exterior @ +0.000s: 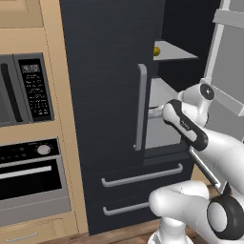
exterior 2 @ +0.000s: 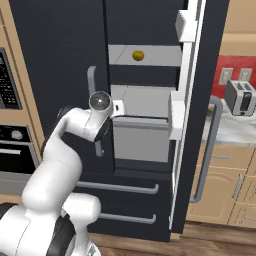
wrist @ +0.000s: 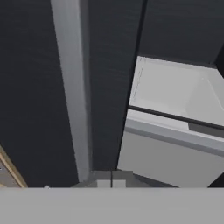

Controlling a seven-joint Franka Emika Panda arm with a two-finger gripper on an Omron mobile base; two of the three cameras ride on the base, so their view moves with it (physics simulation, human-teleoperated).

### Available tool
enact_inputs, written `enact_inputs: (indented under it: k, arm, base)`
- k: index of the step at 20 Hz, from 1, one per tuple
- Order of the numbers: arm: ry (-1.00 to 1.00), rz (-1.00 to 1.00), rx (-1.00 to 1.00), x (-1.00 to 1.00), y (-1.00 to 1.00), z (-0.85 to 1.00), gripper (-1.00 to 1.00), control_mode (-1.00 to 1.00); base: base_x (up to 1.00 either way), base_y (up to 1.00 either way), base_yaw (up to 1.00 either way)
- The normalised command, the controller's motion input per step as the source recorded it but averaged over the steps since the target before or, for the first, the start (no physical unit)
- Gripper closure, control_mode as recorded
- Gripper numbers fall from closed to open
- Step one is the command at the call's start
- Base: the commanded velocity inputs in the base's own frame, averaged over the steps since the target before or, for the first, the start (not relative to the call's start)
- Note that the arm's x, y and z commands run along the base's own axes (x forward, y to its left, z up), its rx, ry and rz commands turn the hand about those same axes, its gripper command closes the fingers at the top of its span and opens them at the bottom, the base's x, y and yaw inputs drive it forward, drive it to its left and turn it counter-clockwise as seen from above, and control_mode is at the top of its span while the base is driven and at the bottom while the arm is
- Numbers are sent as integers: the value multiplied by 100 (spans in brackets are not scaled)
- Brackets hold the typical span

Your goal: Open the fridge, remove the orange, tomato, and steak, and place them on any counter.

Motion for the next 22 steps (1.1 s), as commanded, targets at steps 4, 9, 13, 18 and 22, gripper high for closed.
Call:
enact_inputs:
  k: [4,9,13,18,22]
  arm:
    - [-13,0,0,0,51,49,100,-100]
    - [3,-2,0,-7,26,46,100,-100]
    - [16,-2,1,-3,10,15,100,-100]
    - [11,-8,0,-1,20,4,100,-100]
    - [1,-7,0,-6,39,1,-100,-100]
  base:
    - [0,0,0]
    - [0,0,0]
    - [0,0,0]
    - [0,0,0]
    - [0,0,0]
